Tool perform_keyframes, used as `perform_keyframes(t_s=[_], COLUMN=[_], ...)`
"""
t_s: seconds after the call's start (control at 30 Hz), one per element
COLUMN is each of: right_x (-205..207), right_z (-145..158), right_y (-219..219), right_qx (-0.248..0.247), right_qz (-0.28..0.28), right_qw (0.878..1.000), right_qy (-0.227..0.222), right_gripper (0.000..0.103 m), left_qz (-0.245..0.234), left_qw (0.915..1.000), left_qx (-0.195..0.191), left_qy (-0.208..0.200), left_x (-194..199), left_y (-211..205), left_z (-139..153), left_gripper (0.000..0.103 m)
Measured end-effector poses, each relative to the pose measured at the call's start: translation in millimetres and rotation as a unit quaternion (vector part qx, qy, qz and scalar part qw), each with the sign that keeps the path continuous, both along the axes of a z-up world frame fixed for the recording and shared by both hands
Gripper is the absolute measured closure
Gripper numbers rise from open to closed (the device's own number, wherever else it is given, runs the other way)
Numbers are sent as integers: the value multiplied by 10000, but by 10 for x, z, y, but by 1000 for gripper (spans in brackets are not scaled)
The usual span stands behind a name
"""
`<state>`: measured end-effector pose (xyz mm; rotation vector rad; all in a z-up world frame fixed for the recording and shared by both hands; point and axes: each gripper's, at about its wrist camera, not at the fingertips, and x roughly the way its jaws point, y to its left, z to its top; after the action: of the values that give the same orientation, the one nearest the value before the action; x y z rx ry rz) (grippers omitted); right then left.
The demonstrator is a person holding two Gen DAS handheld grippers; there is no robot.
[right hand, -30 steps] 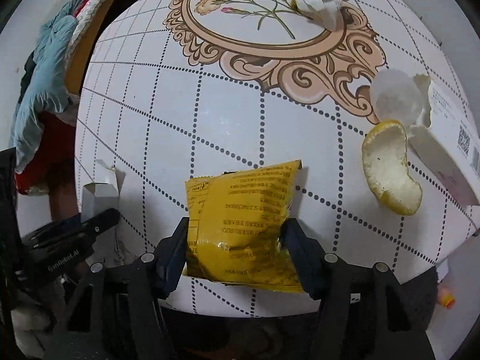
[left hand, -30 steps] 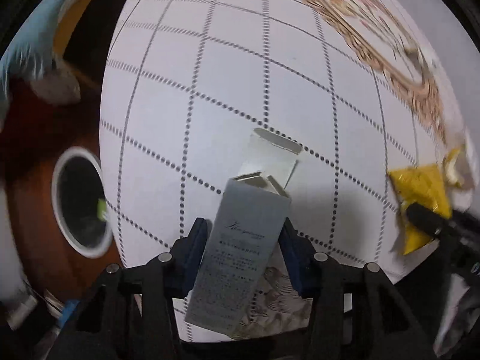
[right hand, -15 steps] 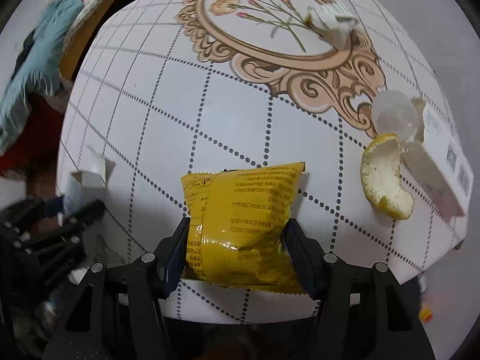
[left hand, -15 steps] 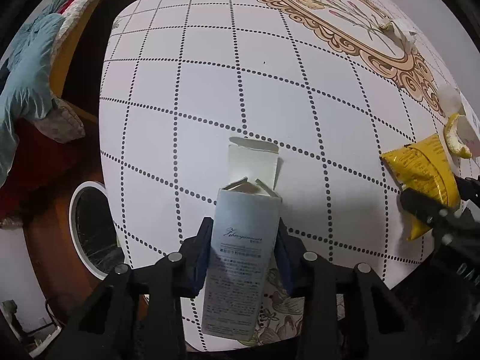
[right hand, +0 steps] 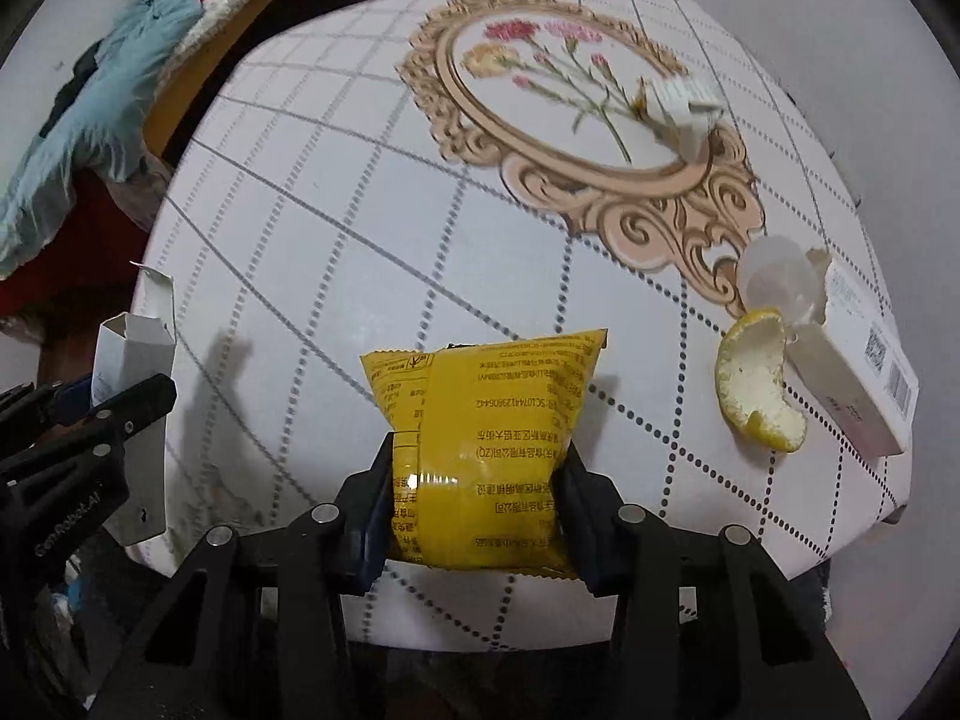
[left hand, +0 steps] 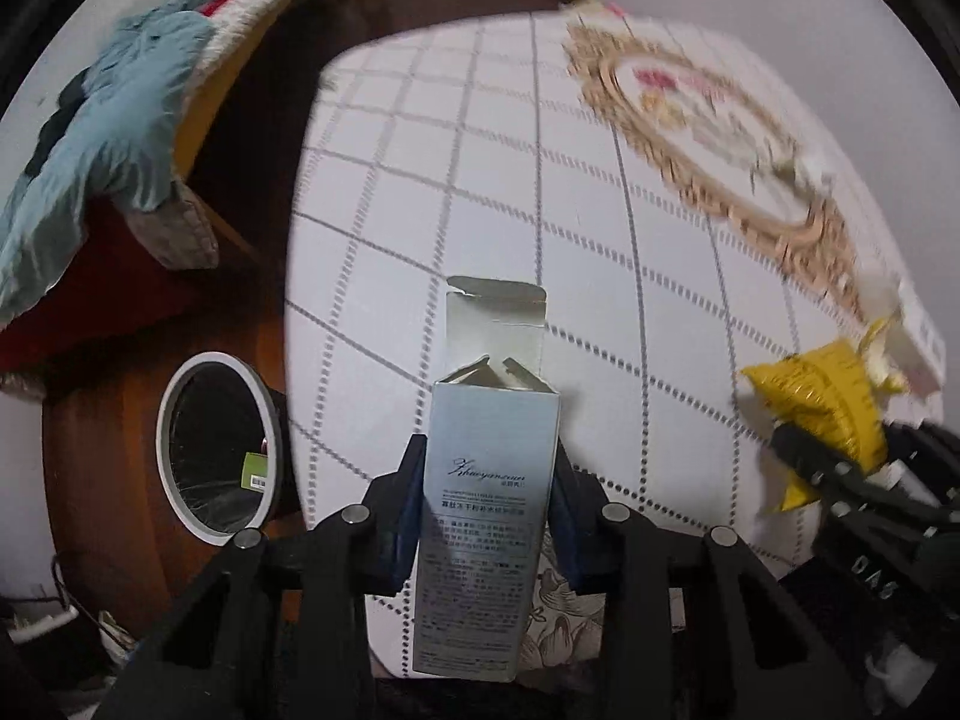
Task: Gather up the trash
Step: 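Carry the white box and yellow snack bag toward the bin with both tools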
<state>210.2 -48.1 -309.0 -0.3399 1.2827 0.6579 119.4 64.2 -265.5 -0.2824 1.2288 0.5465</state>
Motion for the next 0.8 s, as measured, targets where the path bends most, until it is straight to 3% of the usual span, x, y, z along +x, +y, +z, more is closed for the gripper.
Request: perform_keyframes(t_s=[0.27,0.5,0.67,0.8], right_x=[-166,-489,-837,-1159], right_z=[556,1136,1358,1249], right_y=[219,840,1419,2025], right_qx=[584,1213,1502,1427], right_qz=[229,740,1275,1760], right_qw=[9978,9895,9802,9740], right_qy=[-219,-281,-192,-52], right_gripper=[54,54,54,54], left_qz=[396,938,1436,1852], left_qw=[9960,9880,9809,9750], left_qx=[203,402,492,422], left_qy=[-769,-1159,-1218,-1150], left_x=[-292,-819,-1252,-1562], left_y=[516,1077,1606,2039], left_z=[638,1113,1186,1005], left_gripper=[71,71,71,71])
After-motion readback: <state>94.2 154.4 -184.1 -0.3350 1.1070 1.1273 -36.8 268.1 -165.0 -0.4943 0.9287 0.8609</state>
